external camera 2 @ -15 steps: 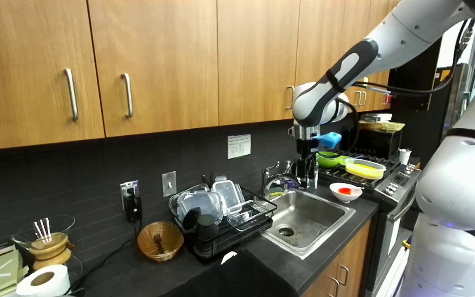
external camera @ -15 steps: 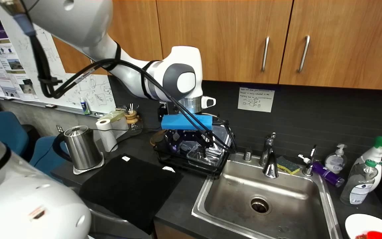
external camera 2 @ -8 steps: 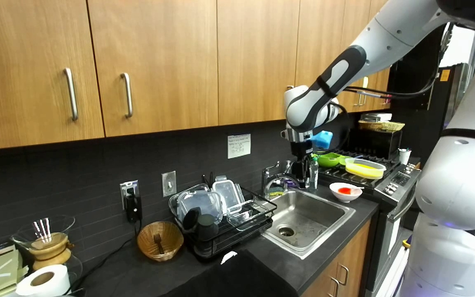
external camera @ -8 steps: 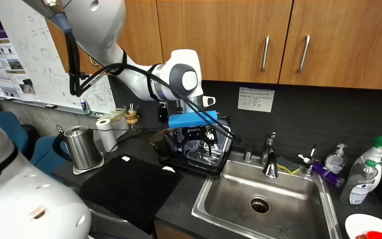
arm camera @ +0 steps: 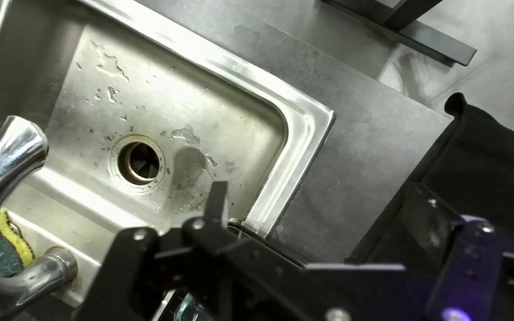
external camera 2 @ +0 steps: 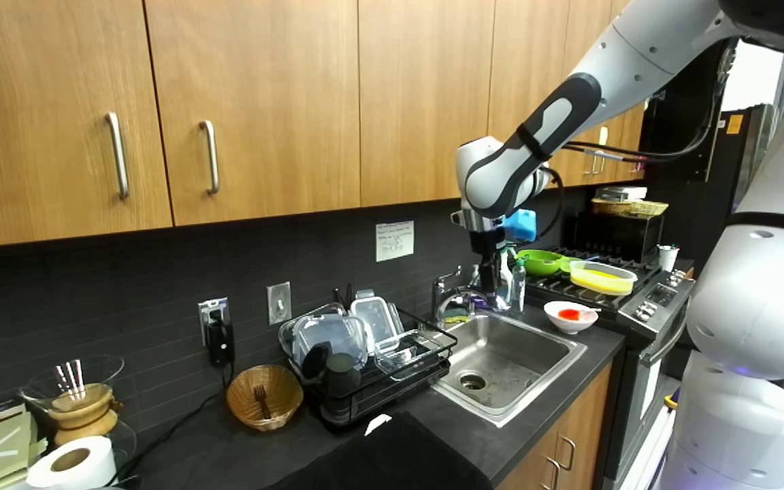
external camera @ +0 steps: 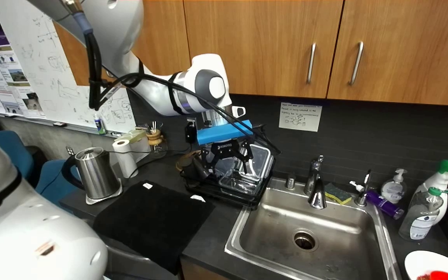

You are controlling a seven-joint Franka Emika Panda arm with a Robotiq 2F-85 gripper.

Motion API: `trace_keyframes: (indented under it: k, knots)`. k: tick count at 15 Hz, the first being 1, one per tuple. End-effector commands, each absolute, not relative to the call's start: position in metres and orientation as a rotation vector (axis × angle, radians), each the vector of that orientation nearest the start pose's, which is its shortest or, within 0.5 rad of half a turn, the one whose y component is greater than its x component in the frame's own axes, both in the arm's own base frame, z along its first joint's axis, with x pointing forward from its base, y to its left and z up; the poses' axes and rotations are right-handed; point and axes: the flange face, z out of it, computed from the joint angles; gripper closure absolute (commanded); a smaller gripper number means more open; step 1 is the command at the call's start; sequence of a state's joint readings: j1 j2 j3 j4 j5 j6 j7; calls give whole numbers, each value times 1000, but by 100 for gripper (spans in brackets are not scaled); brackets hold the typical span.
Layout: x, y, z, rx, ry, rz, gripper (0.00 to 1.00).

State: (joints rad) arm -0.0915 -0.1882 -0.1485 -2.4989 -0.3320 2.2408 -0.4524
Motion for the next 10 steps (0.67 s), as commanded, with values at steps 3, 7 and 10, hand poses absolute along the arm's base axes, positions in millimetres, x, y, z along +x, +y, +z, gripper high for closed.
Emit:
trace_keyframes:
  k: [3,7,10]
  knots:
    - [428,-114,348,-3243,-716,236,0]
    - [435,-112,347,-3233,-727,250,0]
    - [455,-98,329,-3183,-830,250,0]
